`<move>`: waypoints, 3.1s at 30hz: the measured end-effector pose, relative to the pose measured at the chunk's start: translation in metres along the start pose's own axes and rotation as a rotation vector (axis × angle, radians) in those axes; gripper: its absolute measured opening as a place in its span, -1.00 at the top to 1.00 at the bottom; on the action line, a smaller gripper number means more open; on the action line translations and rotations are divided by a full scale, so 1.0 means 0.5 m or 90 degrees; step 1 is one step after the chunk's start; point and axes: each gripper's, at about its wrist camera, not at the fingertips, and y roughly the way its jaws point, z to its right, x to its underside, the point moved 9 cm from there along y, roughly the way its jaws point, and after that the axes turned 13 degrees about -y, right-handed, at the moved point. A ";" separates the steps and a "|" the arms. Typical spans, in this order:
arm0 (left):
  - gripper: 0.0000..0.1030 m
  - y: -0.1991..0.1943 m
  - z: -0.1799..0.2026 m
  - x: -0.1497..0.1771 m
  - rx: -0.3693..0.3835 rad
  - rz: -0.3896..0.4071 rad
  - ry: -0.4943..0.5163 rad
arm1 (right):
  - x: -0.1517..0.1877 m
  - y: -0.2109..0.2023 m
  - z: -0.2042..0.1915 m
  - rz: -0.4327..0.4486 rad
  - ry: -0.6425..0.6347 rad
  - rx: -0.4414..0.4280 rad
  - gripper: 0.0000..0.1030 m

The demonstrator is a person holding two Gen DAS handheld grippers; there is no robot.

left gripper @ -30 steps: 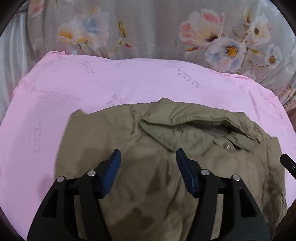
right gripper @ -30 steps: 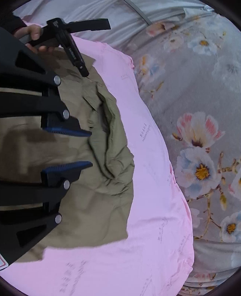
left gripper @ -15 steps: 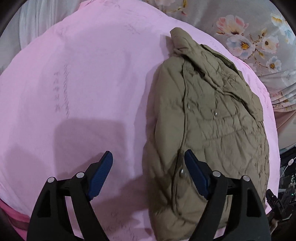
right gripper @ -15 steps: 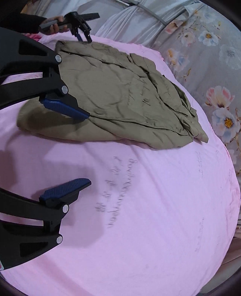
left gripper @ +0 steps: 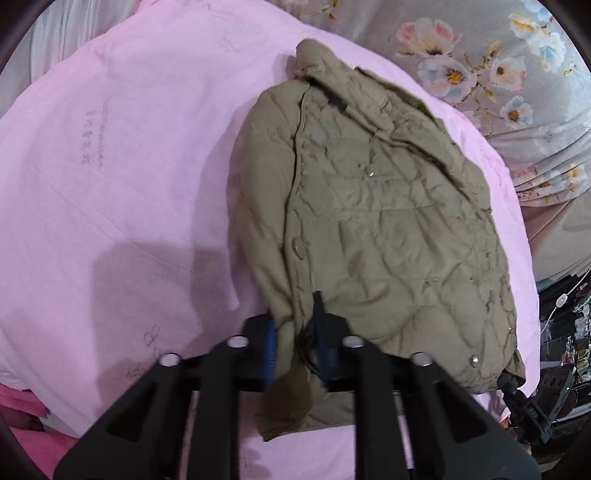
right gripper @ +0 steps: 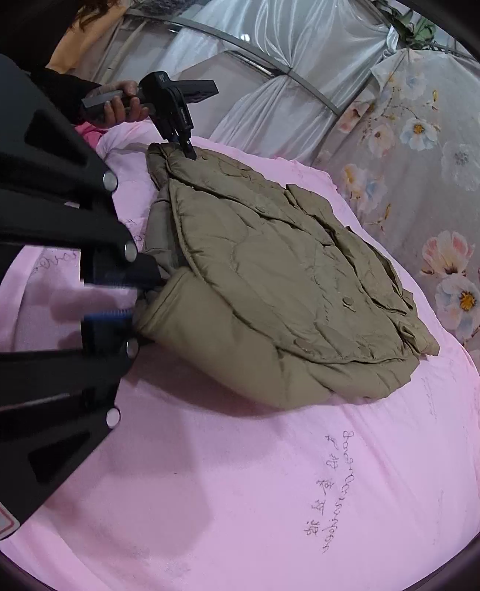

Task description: Fold large clothes

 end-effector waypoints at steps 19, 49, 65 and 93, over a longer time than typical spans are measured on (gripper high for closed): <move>0.38 -0.014 -0.020 0.018 0.011 -0.007 0.010 | -0.002 -0.066 0.085 0.005 0.049 0.092 -0.08; 0.86 -0.136 0.031 0.024 0.144 0.047 0.026 | -0.098 -0.157 -0.091 0.077 -0.148 0.006 0.84; 0.81 -0.198 0.199 -0.259 0.081 0.262 0.136 | -0.491 -0.109 -0.134 0.264 -0.167 0.101 0.85; 0.75 0.288 0.197 -0.362 -0.190 0.248 0.220 | -0.515 0.343 0.119 0.071 -0.106 0.290 0.85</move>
